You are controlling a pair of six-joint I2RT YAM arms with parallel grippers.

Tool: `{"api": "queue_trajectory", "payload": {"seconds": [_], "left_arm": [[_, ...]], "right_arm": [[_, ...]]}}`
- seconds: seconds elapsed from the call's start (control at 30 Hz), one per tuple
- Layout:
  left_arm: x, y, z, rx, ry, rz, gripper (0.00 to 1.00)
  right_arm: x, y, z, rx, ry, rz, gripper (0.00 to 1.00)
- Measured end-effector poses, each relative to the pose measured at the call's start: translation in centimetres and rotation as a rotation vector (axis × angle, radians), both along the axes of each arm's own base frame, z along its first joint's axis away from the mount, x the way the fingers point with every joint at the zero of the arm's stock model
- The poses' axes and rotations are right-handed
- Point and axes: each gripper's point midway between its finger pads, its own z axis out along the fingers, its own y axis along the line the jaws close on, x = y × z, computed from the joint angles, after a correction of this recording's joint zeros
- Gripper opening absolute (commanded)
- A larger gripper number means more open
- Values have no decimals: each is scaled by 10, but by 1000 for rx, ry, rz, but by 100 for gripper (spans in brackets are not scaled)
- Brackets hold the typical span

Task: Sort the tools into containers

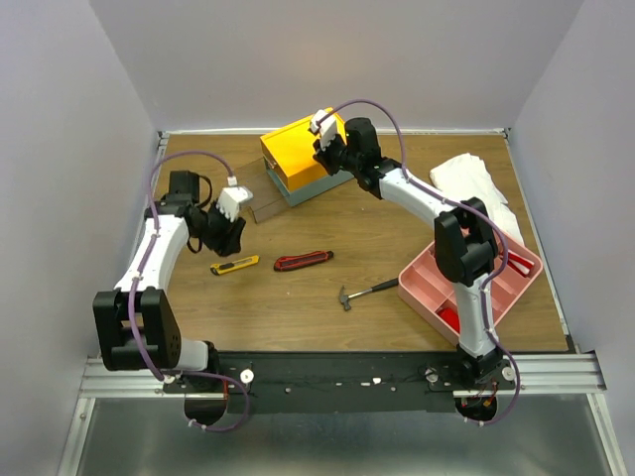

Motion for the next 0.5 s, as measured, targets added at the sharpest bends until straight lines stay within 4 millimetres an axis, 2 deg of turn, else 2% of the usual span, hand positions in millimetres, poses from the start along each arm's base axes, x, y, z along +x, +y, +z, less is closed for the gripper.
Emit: {"api": "queue_trajectory", "payload": {"seconds": [0.1, 0.17, 0.5], "left_arm": [[-24, 7, -34, 88, 49, -112, 58], [-30, 10, -45, 131, 47, -172, 58], [-22, 5, -88, 238, 50, -338, 59]], "right_arm": [[0, 0, 0, 0, -4, 1, 8], [-1, 0, 0, -2, -9, 3, 8], [-10, 5, 0, -22, -28, 28, 8]]}}
